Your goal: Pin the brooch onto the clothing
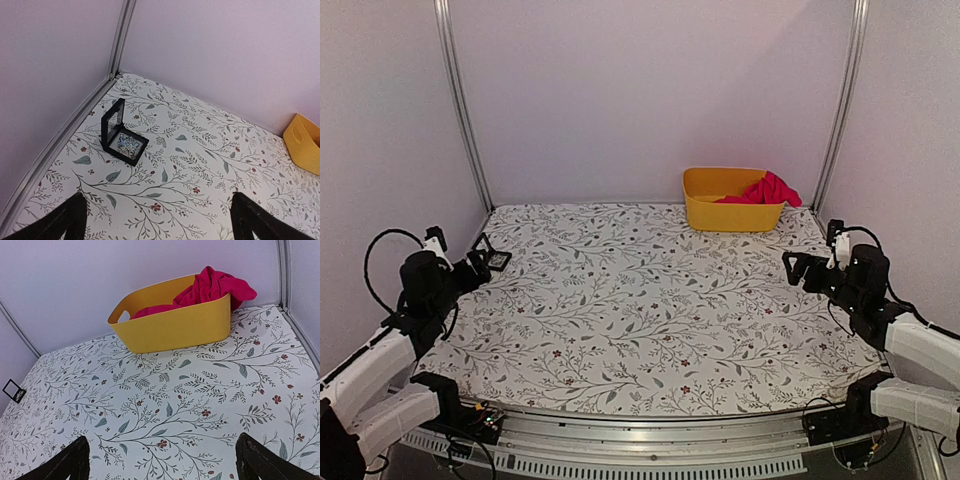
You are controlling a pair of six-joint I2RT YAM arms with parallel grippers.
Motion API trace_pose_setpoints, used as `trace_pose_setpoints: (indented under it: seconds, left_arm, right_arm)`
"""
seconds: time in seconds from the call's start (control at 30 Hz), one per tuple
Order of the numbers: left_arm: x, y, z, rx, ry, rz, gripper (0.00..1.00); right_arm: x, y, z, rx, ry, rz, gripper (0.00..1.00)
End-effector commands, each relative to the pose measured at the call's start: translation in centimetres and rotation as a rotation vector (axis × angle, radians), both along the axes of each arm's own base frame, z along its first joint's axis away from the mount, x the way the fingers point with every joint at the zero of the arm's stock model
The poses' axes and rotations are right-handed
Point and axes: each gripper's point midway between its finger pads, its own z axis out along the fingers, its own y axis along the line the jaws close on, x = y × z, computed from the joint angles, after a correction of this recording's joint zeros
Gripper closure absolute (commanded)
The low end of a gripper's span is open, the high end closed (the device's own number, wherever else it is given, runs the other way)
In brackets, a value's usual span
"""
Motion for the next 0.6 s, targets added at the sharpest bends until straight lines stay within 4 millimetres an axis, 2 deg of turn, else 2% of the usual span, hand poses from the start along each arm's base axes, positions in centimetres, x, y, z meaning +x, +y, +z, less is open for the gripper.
trace_pose_setpoints:
  seconds: [0.0, 0.1, 0.2, 0.33, 0.5, 0.53, 0.57]
  left_arm:
    - [0.8, -0.3, 3.4, 0.026, -0.065, -0.013, 0.0]
    - [1.1, -0.2, 6.2, 0.065, -0.112, -0.014, 0.0]
    - [1.3, -0.2, 9.0, 0.107, -0.163, -0.02, 0.0]
    - [1.8, -0.6, 12.2, 0.177, -0.234, -0.044, 0.0]
    - [3.9, -1.4, 14.6, 0.266, -0.253, -0.085, 0.0]
    - [4.4, -1.8, 15.0, 0.281, -0.253, -0.11, 0.0]
    - [4.9, -2.3, 15.3, 0.292, -0.254, -0.138, 0.0]
  right_arm:
    - [0.3, 0.0, 1.6, 0.026, -0.041, -0.008, 0.01]
    - [0.5, 0.4, 3.2, 0.027, -0.069, 0.019, 0.01]
    - [1.1, 0.8, 5.7, 0.025, -0.104, 0.032, 0.01]
    - [3.4, 0.6, 12.0, -0.022, -0.189, 0.001, 0.01]
    - [9.8, -2.2, 18.6, -0.168, -0.157, -0.211, 0.02]
    - [12.2, -2.6, 17.8, -0.215, -0.1, -0.24, 0.04]
    - [13.6, -3.1, 19.0, -0.236, -0.099, -0.262, 0.07]
